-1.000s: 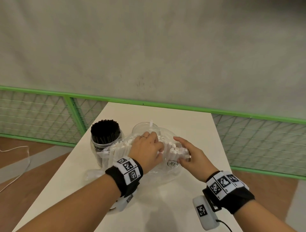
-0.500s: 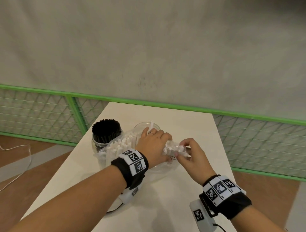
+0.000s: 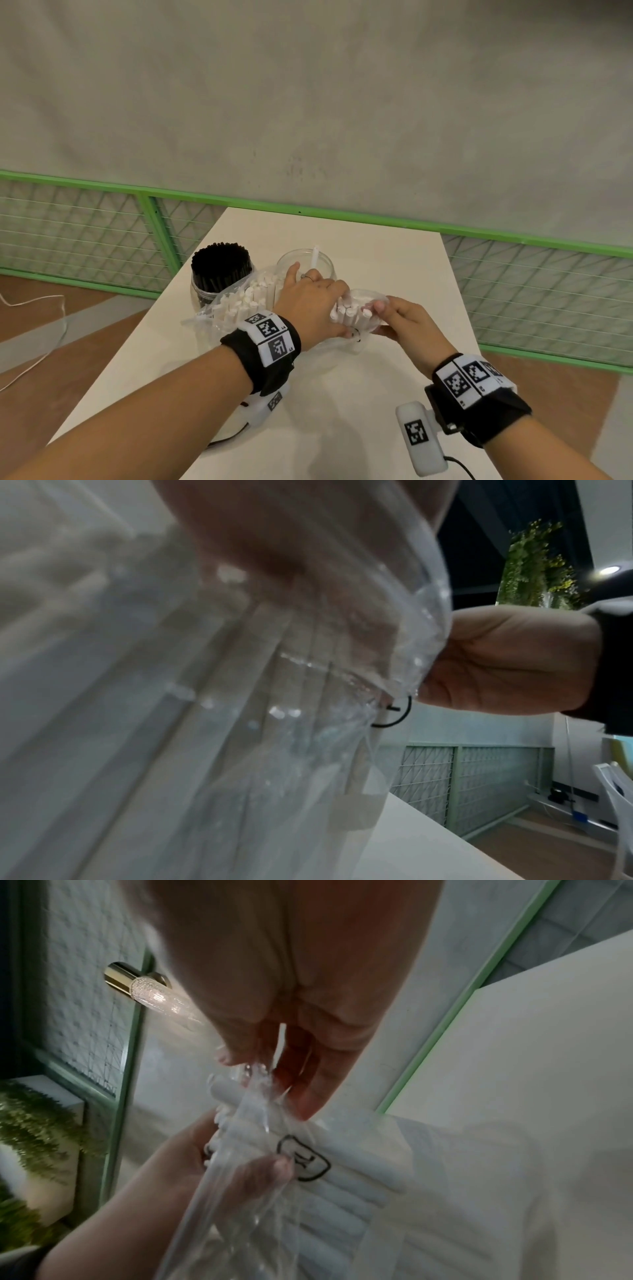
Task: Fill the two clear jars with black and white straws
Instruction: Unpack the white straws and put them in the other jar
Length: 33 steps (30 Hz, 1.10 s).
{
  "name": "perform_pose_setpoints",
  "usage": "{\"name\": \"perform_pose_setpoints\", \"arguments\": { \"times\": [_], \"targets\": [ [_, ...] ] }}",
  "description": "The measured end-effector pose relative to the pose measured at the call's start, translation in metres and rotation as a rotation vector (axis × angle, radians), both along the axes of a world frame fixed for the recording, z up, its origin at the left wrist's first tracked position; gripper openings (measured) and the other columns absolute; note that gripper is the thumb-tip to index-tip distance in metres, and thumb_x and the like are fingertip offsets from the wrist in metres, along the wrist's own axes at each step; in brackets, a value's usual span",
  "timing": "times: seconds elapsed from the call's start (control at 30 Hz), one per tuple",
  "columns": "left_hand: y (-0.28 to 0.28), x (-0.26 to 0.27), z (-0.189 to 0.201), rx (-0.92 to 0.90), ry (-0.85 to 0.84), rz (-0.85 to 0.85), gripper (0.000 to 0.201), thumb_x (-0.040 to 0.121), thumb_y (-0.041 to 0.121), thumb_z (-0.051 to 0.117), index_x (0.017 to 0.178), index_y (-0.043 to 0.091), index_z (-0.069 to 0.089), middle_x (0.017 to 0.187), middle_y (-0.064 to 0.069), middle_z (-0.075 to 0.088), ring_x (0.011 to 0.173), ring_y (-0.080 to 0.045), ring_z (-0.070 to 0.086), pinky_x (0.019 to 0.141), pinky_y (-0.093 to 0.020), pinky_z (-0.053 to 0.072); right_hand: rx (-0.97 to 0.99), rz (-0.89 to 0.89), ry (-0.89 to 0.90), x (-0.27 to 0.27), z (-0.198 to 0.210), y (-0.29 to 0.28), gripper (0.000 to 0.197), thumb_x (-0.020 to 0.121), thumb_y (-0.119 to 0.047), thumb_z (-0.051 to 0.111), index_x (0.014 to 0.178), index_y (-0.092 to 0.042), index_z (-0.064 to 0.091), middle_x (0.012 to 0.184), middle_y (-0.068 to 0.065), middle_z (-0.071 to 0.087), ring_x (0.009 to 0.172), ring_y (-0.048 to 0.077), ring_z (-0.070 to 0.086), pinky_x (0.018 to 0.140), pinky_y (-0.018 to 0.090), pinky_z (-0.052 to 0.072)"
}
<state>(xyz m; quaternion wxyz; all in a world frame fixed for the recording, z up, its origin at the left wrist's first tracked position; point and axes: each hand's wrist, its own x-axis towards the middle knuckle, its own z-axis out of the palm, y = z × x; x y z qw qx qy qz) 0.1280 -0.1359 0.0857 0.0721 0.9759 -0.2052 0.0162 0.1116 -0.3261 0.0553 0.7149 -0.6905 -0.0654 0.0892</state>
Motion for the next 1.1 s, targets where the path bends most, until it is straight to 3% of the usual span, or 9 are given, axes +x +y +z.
{"name": "perform_pose_setpoints", "arguments": {
  "times": [0.07,0.17,0.27,0.5,0.67,0.83,0.93,1.0,1.1],
  "targets": [
    [0.0,-0.002,0.0,-0.007,0.006,-0.003,0.057,0.074,0.064,0.059,0.118,0.03,0.048,0.106,0.01,0.063,0.117,-0.016,0.045,0.113,-0.045,0.003,-0.012,-0.059,-0.018,0.001,0.0,0.005,0.011,0.094,-0.01,0.053,0.104,-0.006,0.055,0.088,0.008,0.065,0.076,0.016,0.066,0.066,0.027,0.056],
    [-0.001,-0.005,0.0,-0.055,0.014,0.001,0.059,0.076,0.063,0.057,0.124,0.031,0.043,0.105,0.009,0.064,0.117,-0.016,0.046,0.114,-0.044,0.004,-0.193,-0.197,-0.218,0.004,-0.007,0.008,0.028,0.091,0.007,0.05,0.095,-0.02,0.043,0.091,0.005,0.054,0.061,0.01,0.061,0.057,0.028,0.055],
    [0.003,-0.003,0.004,-0.067,0.033,0.004,0.069,0.072,0.062,0.062,0.13,0.034,0.037,0.116,0.009,0.061,0.122,-0.017,0.043,0.114,-0.046,0.003,-0.406,-0.159,-0.446,0.005,-0.018,0.006,0.044,0.086,0.018,0.042,0.084,-0.023,0.056,0.095,0.005,0.058,0.064,0.01,0.058,0.059,0.022,0.05],
    [0.077,-0.001,0.014,0.094,0.03,0.276,0.107,0.058,0.083,0.055,0.144,0.034,0.014,0.154,0.0,0.021,0.138,-0.026,0.024,0.111,-0.051,0.023,-0.331,0.05,-0.137,0.006,-0.017,-0.006,0.029,0.08,-0.009,0.048,0.1,-0.023,0.066,0.11,-0.008,0.061,0.087,0.001,0.056,0.08,0.017,0.041],
    [0.102,-0.003,-0.002,-0.282,0.308,0.387,0.085,0.078,0.063,0.058,0.144,0.024,0.022,0.135,-0.008,0.051,0.115,-0.026,0.054,0.091,-0.032,0.043,-0.45,0.155,-0.113,0.0,-0.021,0.003,0.065,0.063,-0.049,0.078,0.116,-0.027,0.047,0.123,-0.015,0.044,0.109,-0.008,0.047,0.087,0.014,0.04],
    [0.101,-0.005,-0.017,-0.492,0.274,0.333,0.036,0.094,0.045,0.044,0.108,0.014,0.057,0.103,-0.007,0.063,0.096,-0.025,0.057,0.082,-0.036,0.044,-0.712,0.03,-0.356,0.008,-0.034,0.022,0.07,0.067,-0.023,0.084,0.123,-0.019,0.043,0.116,-0.005,0.042,0.106,0.006,0.046,0.083,0.0,0.032],
    [0.109,-0.005,-0.014,-0.763,0.179,0.345,0.031,0.1,0.029,0.038,0.073,0.021,0.051,0.075,0.003,0.052,0.077,-0.016,0.05,0.069,-0.022,0.039,-0.651,-0.083,-0.497,0.014,-0.03,0.021,0.059,0.069,-0.014,0.081,0.118,-0.02,0.049,0.107,-0.005,0.046,0.102,-0.005,0.045,0.084,0.0,0.031],
    [0.112,-0.005,-0.012,-0.921,0.209,0.361,0.032,0.101,0.023,0.037,0.073,0.018,0.052,0.075,0.005,0.052,0.075,-0.009,0.048,0.068,-0.012,0.038,-0.63,-0.085,-0.536,0.017,-0.027,0.017,0.059,0.069,-0.011,0.08,0.118,-0.021,0.05,0.105,-0.006,0.046,0.102,-0.009,0.044,0.085,0.001,0.031],
    [0.109,-0.003,-0.02,-0.977,0.323,0.408,0.034,0.101,0.022,0.036,0.072,0.016,0.052,0.074,0.004,0.051,0.073,-0.009,0.046,0.071,-0.02,0.036,-0.715,0.034,-0.407,0.019,-0.033,0.014,0.066,0.069,-0.011,0.08,0.126,-0.021,0.048,0.104,-0.002,0.044,0.099,-0.002,0.045,0.085,0.005,0.035]
  ]
}}
